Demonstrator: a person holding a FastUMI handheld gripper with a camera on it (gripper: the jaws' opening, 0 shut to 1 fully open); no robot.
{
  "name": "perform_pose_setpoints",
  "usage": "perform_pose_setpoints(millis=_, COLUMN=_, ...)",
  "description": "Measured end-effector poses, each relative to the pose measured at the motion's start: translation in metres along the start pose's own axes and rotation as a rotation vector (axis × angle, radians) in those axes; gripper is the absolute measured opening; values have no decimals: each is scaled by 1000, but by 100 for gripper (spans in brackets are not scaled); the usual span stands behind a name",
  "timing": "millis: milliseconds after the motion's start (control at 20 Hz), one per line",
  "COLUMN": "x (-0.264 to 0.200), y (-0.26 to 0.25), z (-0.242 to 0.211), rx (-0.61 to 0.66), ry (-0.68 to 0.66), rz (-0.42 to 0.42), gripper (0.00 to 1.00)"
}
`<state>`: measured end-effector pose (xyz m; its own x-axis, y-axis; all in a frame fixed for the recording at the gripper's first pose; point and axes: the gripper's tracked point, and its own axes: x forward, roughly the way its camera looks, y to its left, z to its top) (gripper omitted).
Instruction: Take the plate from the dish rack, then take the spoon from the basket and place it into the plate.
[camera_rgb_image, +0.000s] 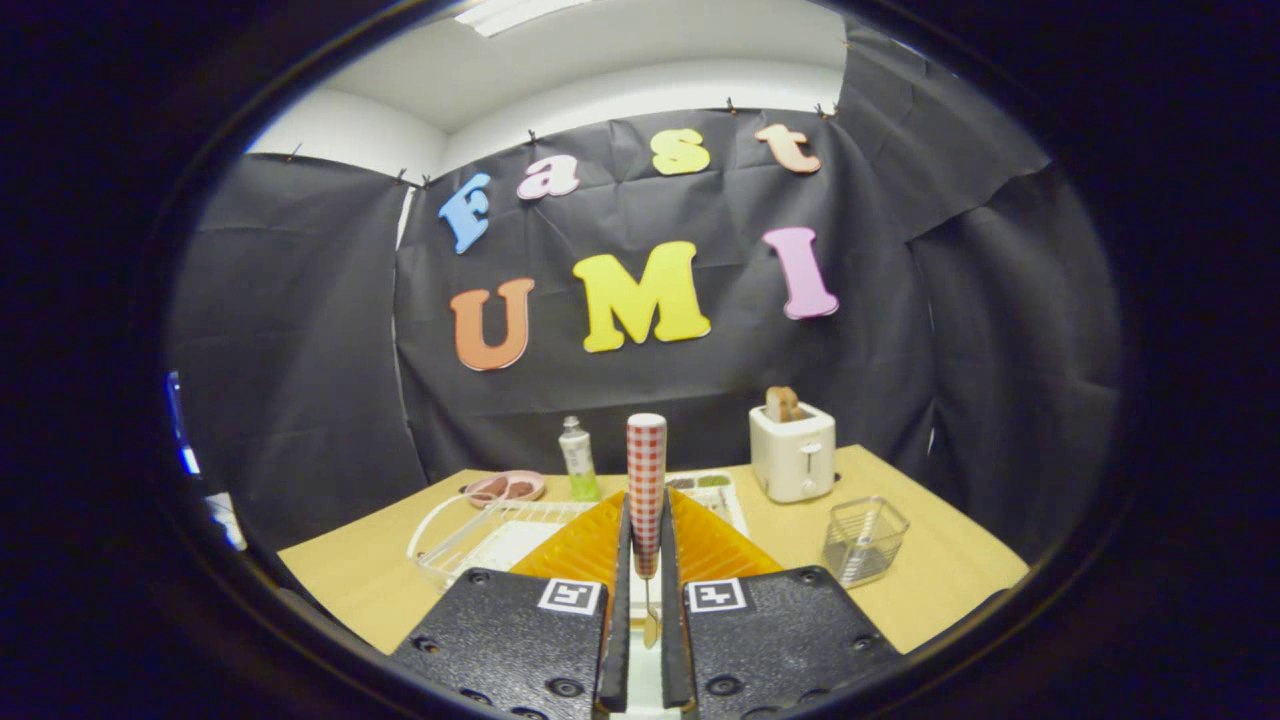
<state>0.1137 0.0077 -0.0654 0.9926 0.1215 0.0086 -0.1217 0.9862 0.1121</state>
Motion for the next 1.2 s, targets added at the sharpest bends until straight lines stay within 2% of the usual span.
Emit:
perform_pose_setpoints(millis=250, x=-1, y=34, z=-53, rx=-10, ry=88, rz=22, gripper=18)
perform_pose_setpoints(millis=550, x=-4, y=37, z=-79, rx=30, ry=89, rz=17, gripper=19)
perform_pose_setpoints(millis=700, x=-9, y=35, z=-85, rx=4, ry=93, rz=15, gripper=20)
perform_pose_setpoints(millis=800, x=-16, y=28, z=-82, rx=-27, ry=85, rz=-7, gripper=37)
perform_pose_setpoints(millis=950, x=-30, y=15, z=-75, rx=-58, ry=72, rz=-51, gripper=80)
perform_pose_setpoints(millis=1050, x=-40, y=6, z=-68, rx=-85, ry=63, rz=-76, gripper=90)
perform_pose_setpoints(millis=1100, x=-44, y=-4, z=-65, rx=-99, ry=58, rz=-98, gripper=100)
perform_pose_setpoints(millis=1200, x=-57, y=-16, z=-55, rx=-116, ry=59, rz=-127, gripper=100)
